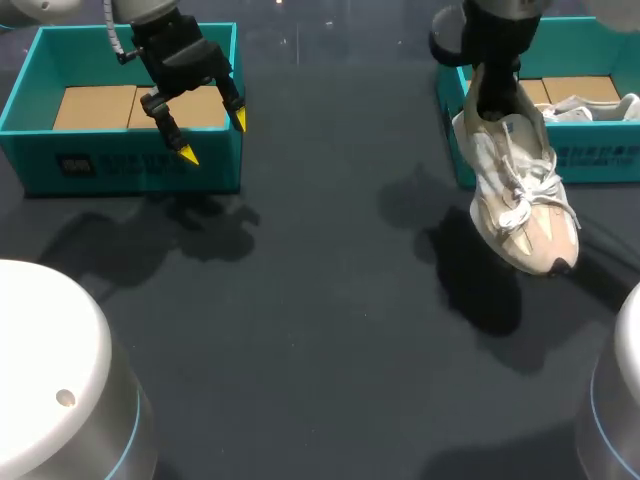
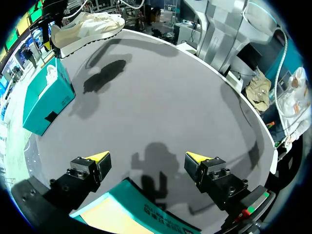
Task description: Take the shoe out of the shoebox, open the shoe tongue, remove and reinsert the insole, then place the shoe into the shoebox
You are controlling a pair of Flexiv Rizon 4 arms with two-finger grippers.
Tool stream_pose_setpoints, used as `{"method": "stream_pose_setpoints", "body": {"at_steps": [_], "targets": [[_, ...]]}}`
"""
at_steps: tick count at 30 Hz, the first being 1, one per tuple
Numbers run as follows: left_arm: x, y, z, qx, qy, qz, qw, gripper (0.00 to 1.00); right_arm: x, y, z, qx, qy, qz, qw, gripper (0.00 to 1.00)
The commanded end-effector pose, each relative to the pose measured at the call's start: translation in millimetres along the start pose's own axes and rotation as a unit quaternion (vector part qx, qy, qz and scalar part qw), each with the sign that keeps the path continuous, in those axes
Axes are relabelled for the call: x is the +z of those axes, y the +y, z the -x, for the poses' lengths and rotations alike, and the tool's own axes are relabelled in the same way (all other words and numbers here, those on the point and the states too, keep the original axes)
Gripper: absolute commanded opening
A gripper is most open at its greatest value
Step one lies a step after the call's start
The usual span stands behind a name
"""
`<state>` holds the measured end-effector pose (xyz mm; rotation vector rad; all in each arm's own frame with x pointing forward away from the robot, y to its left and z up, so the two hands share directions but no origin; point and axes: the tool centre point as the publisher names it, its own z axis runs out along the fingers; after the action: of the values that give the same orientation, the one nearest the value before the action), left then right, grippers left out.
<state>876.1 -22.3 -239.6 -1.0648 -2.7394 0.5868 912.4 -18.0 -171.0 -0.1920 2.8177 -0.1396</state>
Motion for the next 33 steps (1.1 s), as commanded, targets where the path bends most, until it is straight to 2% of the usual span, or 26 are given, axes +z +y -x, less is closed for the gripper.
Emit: {"method": "stream_pose_setpoints", "body": {"at_steps": [1,3,6,14,19,31,32,33], "targets": [[0,0,-0.9,0.000,0.000,0.001,1.000,1.00,-1,0.4,0.2,0.000,0.000,-0.001,1.000,0.00],[0,0,-0.9,0.000,0.000,0.001,1.000,1.00,0,-4.4,6.8,0.005,0.000,-0.006,1.000,0.00],[0,0,-0.9,0.000,0.000,0.001,1.000,1.00,-1,-25.2,27.0,0.011,-0.003,-0.026,1.000,0.00],[0,0,-0.9,0.000,0.000,0.001,1.000,1.00,-13,-97.8,76.1,0.003,-0.005,-0.062,0.998,0.00],[0,0,-0.9,0.000,0.000,0.001,1.000,1.00,-3,-145.3,107.6,-0.026,-0.018,-0.050,0.998,0.00],[0,0,-0.9,0.000,0.000,0.001,1.000,1.00,-3,-145.3,107.6,-0.026,-0.018,-0.050,0.998,0.00],[0,0,-0.9,0.000,0.000,0.001,1.000,1.00,2,-148.6,111.5,-0.023,-0.024,-0.030,0.999,0.00],[0,0,-0.9,0.000,0.000,0.001,1.000,1.00,4,-152.3,115.9,-0.022,-0.026,-0.026,0.999,0.00]]}}
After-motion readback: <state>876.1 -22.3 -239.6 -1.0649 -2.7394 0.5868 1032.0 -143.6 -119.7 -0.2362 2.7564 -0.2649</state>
